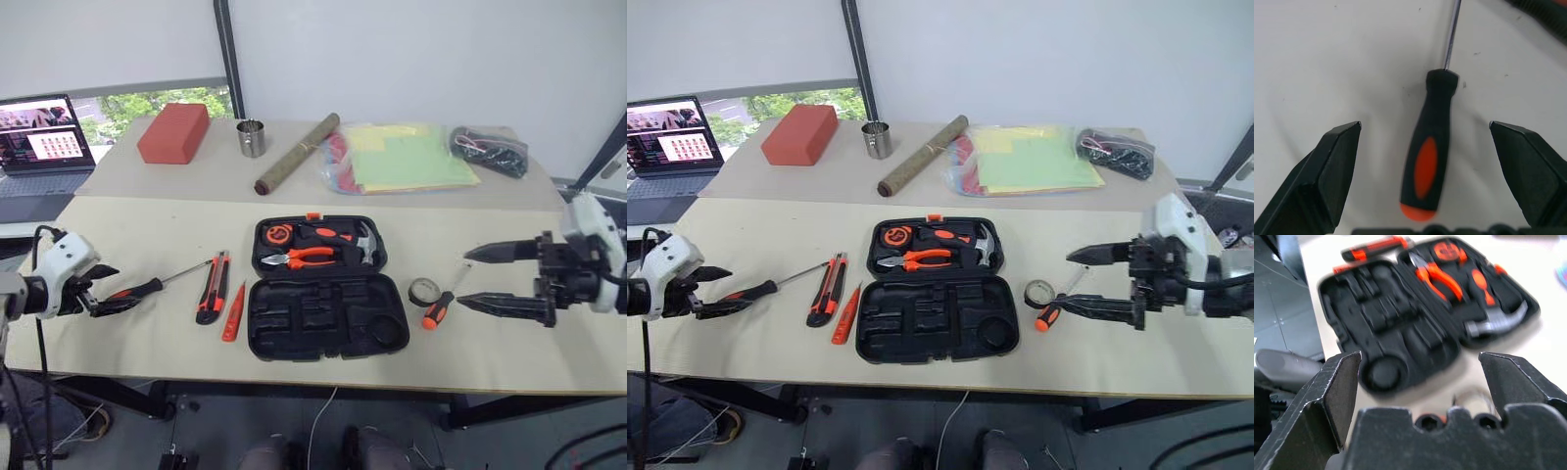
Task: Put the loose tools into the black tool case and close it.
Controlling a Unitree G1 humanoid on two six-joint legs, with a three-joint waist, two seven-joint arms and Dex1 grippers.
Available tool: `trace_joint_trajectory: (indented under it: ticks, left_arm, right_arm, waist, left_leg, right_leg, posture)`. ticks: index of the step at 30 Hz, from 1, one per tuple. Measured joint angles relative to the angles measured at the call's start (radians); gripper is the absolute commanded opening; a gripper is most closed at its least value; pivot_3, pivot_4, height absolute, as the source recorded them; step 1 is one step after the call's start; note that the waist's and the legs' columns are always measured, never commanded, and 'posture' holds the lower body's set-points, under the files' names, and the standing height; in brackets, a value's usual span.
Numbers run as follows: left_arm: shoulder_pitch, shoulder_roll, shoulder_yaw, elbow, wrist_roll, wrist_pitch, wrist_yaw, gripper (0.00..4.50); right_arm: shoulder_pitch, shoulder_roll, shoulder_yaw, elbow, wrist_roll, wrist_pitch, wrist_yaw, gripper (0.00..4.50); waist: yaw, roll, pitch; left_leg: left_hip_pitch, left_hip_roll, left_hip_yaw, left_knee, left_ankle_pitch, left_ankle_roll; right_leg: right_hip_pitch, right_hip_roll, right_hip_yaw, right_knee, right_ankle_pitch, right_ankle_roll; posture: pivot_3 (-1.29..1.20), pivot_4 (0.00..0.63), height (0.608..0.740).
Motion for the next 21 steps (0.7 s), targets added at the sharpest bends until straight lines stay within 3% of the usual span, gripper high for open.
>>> trace_joint_trajectory:
  ticks: [4,7,14,19,21]
  left_arm:
    - [-0.134,-0.039,-0.100,0.173,0.101,-0.085,-0.028,4.50]
    - [-0.201,-0.055,-0.134,0.254,0.144,-0.109,-0.024,3.72]
    - [-0.242,-0.078,-0.143,0.343,0.167,-0.140,-0.022,1.04]
    - [-0.257,-0.077,-0.125,0.346,0.163,-0.210,-0.065,0.90]
    - [-0.304,-0.078,-0.115,0.323,0.148,-0.207,-0.095,0.90]
  right_arm:
    - [-0.044,0.039,0.049,-0.060,0.017,0.011,-0.050,4.47]
    - [-0.046,0.049,0.057,-0.095,0.040,0.023,-0.075,4.50]
    - [-0.014,0.051,0.046,-0.145,0.066,0.037,-0.106,4.50]
    - [0.067,0.050,-0.004,-0.149,0.065,0.039,-0.129,4.50]
    - [0.106,0.050,-0.029,-0.154,0.066,0.041,-0.136,4.50]
  waist:
    - [0.001,-0.001,0.000]
    - [0.003,0.000,-0.001]
    - [0.001,0.000,-0.001]
    - [0.002,-0.004,0.000]
    - [0.006,-0.008,-0.001]
  left_leg:
    - [-0.001,0.000,0.000,0.001,0.000,0.000]
    - [0.001,0.000,0.000,0.003,0.000,0.000]
    - [0.005,0.001,0.000,0.004,0.001,-0.002]
    - [0.000,0.002,0.000,0.006,0.001,-0.002]
    - [-0.013,0.002,-0.002,0.013,0.002,0.000]
  right_leg:
    - [0.001,0.000,-0.001,0.000,0.000,0.000]
    - [0.002,-0.001,-0.001,0.001,0.000,0.001]
    - [0.002,-0.005,0.000,0.010,-0.005,0.008]
    - [-0.002,-0.005,-0.002,0.012,-0.001,0.001]
    - [-0.012,-0.005,-0.005,0.015,0.000,0.000]
  posture:
    - [0.00,0.150,0.737]
    - [0.00,0.150,0.737]
    - [0.00,0.150,0.737]
    - [0.00,0.150,0.737]
    - [0.00,0.150,0.737]
